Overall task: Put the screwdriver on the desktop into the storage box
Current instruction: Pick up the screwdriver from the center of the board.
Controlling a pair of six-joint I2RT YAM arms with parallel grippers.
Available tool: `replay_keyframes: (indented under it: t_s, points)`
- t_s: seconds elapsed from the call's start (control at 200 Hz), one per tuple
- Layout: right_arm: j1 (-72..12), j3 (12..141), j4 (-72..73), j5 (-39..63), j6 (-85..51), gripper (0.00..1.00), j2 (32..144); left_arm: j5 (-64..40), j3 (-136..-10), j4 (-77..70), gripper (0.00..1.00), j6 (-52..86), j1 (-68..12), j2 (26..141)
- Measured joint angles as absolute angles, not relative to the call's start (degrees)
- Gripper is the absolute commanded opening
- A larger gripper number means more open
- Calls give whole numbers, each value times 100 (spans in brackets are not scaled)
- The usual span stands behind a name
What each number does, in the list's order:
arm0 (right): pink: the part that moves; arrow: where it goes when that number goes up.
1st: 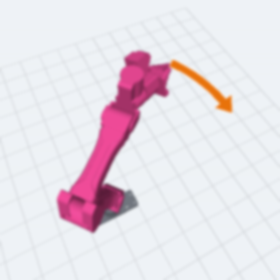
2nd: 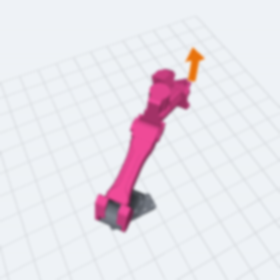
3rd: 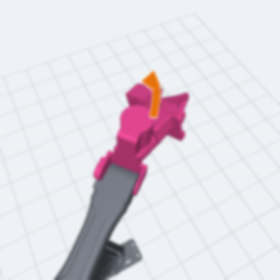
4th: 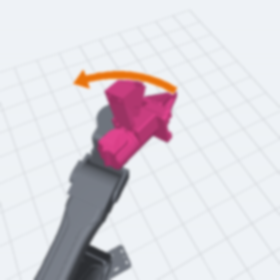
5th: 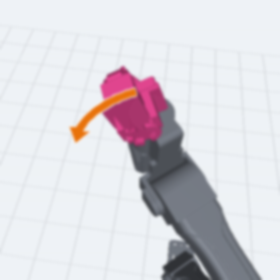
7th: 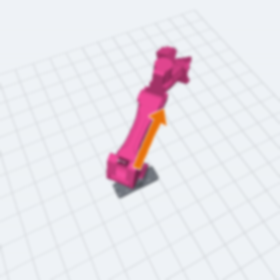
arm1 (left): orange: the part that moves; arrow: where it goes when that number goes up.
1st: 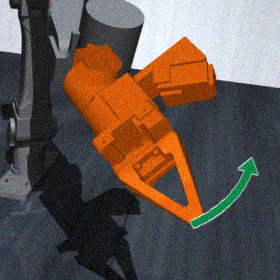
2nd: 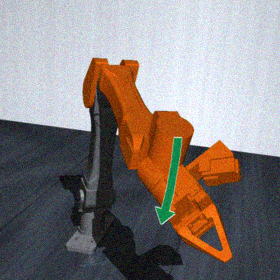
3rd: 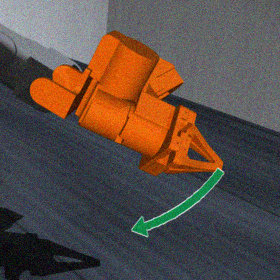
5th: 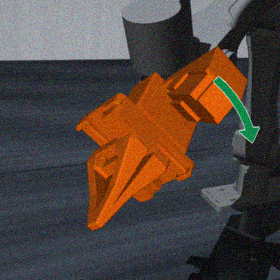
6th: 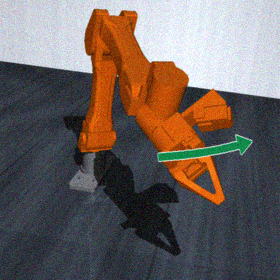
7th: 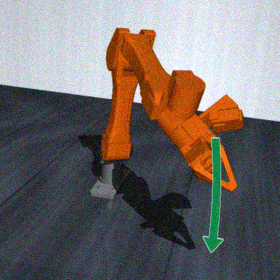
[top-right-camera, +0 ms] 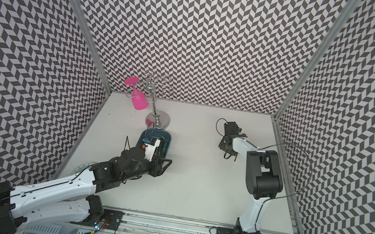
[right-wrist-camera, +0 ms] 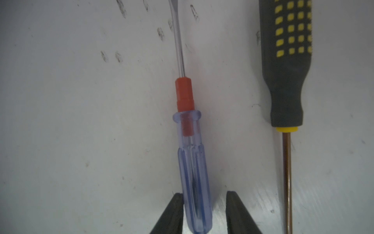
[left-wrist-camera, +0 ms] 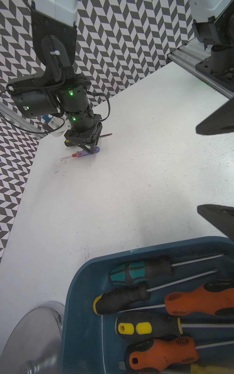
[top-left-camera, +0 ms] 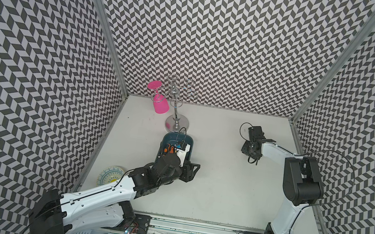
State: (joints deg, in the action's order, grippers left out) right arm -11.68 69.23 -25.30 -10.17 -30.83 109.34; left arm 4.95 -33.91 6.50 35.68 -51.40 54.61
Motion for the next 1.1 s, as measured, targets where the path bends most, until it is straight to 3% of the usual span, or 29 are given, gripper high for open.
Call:
replay_keyframes:
  t_s: [0.21, 0.38, 0.476, 0.711, 1.096]
  points:
    - [-1168, 6923, -2517, -915, -3024, 31, 10995, 515, -3385, 657, 58, 3570, -5140, 5461]
    - [-1168, 6921, -2453, -786, -2958, 11, 10997, 519, -3385, 657, 58, 3573, -5140, 5461]
    - [-1168, 6910, -2386, -672, -2934, 6, 10997, 521, -3385, 659, 58, 3573, -5140, 5461]
    - [-1170, 6466, -2185, -246, -2864, 5, 10634, 578, -3387, 729, 58, 3570, -5140, 5461]
    - [-1404, 5413, -1970, 749, -2808, 5, 8608, 620, -3771, 773, 62, 3564, -4991, 5621]
